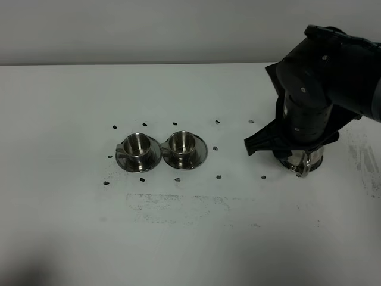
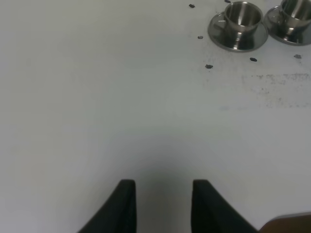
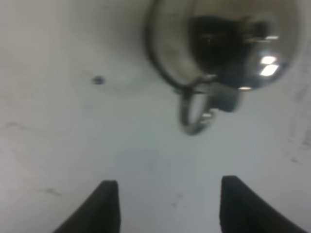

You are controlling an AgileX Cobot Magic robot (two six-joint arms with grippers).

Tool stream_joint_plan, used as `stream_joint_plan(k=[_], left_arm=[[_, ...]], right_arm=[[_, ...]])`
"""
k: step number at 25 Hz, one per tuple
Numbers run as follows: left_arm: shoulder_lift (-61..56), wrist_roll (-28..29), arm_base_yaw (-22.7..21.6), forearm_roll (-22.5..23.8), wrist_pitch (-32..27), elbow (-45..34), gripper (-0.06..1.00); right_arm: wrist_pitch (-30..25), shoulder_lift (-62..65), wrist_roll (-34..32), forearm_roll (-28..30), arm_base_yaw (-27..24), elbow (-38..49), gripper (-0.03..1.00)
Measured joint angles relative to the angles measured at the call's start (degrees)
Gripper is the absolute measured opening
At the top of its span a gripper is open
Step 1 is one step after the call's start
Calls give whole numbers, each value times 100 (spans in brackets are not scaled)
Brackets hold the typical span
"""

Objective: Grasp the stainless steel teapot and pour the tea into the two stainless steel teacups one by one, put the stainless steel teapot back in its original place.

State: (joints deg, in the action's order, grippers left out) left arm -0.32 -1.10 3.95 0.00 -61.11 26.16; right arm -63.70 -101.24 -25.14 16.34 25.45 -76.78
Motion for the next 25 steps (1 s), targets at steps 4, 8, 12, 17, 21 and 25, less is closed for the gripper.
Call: stream_joint_plan(k=[4,8,12,17,21,25], left_arm=[[0,0,0,0,0,0,29],[0,0,0,0,0,0,29],[0,0,0,0,0,0,29],[0,0,0,0,0,0,29],[0,-6,0,0,0,0,29],[0,-6,0,0,0,0,29]], right_arm=[[464,0,-36,-39,32,357,48],[1106,0,-38,-19,32,694,48],[1584,-28,-146,107,20,975,48],[1886,-206,-187,137,3,1059,48],[2059,-413,-205,173,-78,1059,48],[2180,-635,-211,224,-350,1071,48]])
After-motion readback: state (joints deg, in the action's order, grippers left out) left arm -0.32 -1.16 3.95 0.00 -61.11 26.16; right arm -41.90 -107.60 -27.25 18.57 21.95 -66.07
